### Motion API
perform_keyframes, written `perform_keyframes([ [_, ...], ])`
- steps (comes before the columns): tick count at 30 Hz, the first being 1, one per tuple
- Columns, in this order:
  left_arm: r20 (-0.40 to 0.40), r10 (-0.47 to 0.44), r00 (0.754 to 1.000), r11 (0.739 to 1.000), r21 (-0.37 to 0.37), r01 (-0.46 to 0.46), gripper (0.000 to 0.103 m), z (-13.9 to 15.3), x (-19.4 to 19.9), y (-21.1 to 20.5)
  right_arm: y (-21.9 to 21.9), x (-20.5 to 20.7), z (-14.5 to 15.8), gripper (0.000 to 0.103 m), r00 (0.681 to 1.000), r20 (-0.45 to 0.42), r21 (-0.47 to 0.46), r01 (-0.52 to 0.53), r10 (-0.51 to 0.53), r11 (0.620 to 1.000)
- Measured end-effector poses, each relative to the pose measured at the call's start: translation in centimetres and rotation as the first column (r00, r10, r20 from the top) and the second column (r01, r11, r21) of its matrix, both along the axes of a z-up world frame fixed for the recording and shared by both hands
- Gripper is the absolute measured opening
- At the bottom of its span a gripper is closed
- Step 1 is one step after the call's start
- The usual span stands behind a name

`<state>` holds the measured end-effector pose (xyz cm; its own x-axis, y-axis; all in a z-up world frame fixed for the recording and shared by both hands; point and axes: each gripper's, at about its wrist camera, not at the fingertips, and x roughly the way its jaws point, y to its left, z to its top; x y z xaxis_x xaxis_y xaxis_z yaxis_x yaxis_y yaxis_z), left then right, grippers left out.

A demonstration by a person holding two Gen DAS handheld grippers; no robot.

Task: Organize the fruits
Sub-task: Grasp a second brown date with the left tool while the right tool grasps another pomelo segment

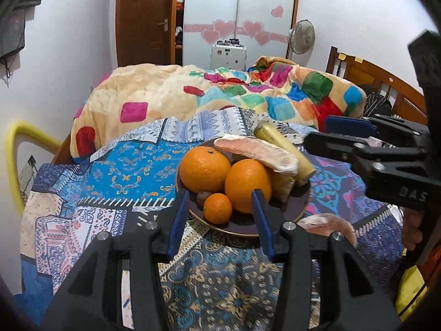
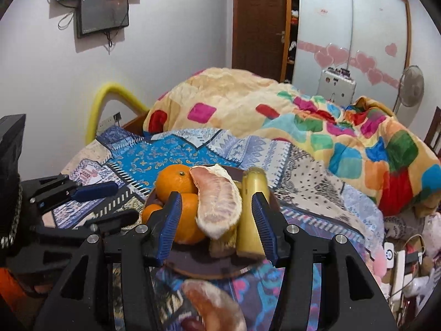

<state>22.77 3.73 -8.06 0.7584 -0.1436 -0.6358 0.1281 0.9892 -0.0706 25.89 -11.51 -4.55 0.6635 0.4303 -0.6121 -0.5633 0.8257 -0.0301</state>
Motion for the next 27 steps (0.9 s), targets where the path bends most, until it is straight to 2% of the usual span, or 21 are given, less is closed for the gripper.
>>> perform_keyframes([
  [6,0.004,-0.01,1.0,1.0,-0.004,0.01,0.048,1.2,-2.4,-1.3,-2.6,-3.4,0.7,0.049,0.999,0.026,0.009,0.021,-0.021,1.0],
  [12,-0.019,-0.031,0.999,0.999,-0.014,0.03,0.048,0.9,-4.3,-3.4,-5.3,-6.2,-0.2,0.049,0.999,0.016,0.012,0.044,-0.044,0.999],
  [19,-0.092,-0.072,0.993,0.997,-0.015,0.07,0.049,-2.0,-4.9,-7.1,-8.3,-7.9,-2.5,0.049,0.996,-0.025,-0.011,0.086,-0.086,0.996],
  [27,-0.177,-0.113,0.978,0.994,-0.026,0.111,0.049,-5.3,-3.8,-10.4,-10.8,-8.4,-4.9,0.049,0.991,-0.072,-0.024,0.111,-0.113,0.994],
])
